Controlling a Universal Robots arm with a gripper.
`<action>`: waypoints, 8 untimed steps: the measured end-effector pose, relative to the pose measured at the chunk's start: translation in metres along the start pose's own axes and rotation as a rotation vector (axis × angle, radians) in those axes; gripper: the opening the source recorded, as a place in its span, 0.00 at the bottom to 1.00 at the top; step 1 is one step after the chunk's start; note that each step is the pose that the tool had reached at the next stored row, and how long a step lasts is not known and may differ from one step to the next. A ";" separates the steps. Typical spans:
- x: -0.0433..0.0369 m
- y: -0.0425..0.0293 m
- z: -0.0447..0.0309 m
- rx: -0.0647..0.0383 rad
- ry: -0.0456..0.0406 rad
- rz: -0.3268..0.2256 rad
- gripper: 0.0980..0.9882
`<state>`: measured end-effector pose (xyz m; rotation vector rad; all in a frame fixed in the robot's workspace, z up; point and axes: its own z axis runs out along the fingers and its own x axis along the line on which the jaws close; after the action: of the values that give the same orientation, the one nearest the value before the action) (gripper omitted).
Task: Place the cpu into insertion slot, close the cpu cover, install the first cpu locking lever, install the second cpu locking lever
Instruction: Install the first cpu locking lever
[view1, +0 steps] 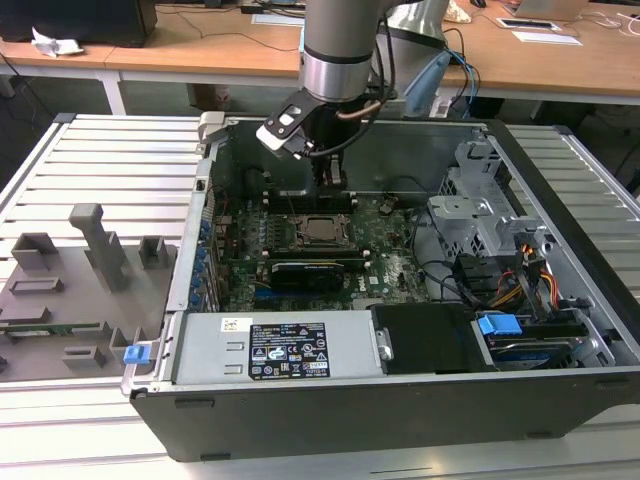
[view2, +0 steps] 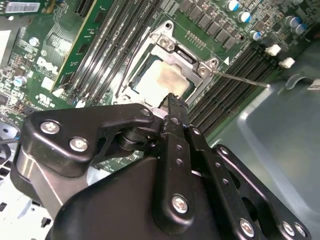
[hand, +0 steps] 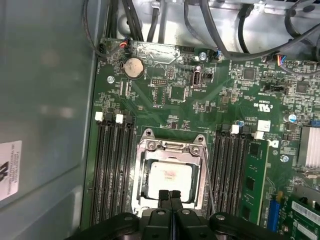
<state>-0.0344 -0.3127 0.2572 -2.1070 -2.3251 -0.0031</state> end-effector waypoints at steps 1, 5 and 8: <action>0.0001 0.0001 -0.0038 0.000 -0.0004 0.000 0.01; 0.0004 0.0001 -0.0249 0.000 -0.0012 -0.003 0.01; 0.0004 0.0000 -0.0249 0.000 -0.0015 -0.070 0.01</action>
<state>-0.0343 -0.3124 0.2822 -2.0255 -2.3977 -0.0014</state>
